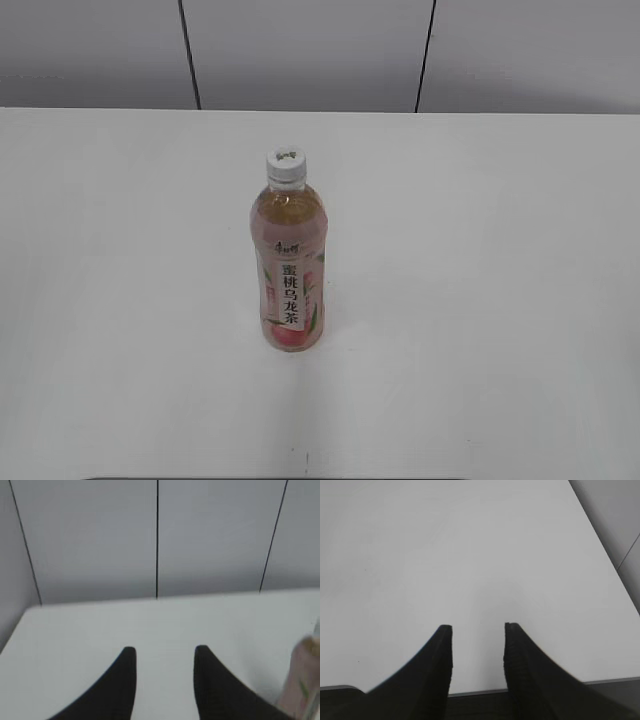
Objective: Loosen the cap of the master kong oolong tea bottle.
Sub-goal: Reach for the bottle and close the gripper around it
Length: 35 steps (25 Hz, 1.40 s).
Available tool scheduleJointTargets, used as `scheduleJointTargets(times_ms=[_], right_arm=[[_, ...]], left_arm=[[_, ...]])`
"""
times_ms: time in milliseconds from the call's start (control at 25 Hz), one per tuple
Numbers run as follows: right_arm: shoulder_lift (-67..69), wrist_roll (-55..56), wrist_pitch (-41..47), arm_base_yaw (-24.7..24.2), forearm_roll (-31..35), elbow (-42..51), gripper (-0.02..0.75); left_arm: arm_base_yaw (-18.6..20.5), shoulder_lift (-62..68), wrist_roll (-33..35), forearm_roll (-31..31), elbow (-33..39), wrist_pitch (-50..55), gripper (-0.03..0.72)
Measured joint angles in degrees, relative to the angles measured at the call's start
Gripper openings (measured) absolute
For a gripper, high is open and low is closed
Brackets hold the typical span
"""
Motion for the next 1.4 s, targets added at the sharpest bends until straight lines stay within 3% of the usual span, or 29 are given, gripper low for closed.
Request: scheduleJointTargets(times_ms=[120,400,600,880,1080,1200,1400], right_arm=[[0.0,0.0,0.0,0.0,0.0,0.0,0.269],[0.0,0.0,0.0,0.0,0.0,0.0,0.269],[0.0,0.0,0.0,0.0,0.0,0.0,0.269],[0.0,0.0,0.0,0.0,0.0,0.0,0.269],[0.0,0.0,0.0,0.0,0.0,0.0,0.269],[0.0,0.0,0.0,0.0,0.0,0.0,0.269],[0.0,0.0,0.0,0.0,0.0,0.0,0.269]], left_arm=[[0.0,5.36,0.0,-3.14,-0.53,-12.6,0.247],[0.0,26.17,0.0,-8.06,-0.53,-21.79,0.247],[0.0,39.38,0.0,-8.91,0.72,-38.14,0.247],[-1.06,49.51,-0.43,-11.7,7.46,-55.75,0.247],[-3.12,54.02,-3.11,-12.96,17.01,-69.18,0.247],[-4.92,57.91,-5.13,-11.37,21.66,-76.66,0.247],[-10.03,66.5,-8.08,-0.83,25.42,-84.09,0.247]])
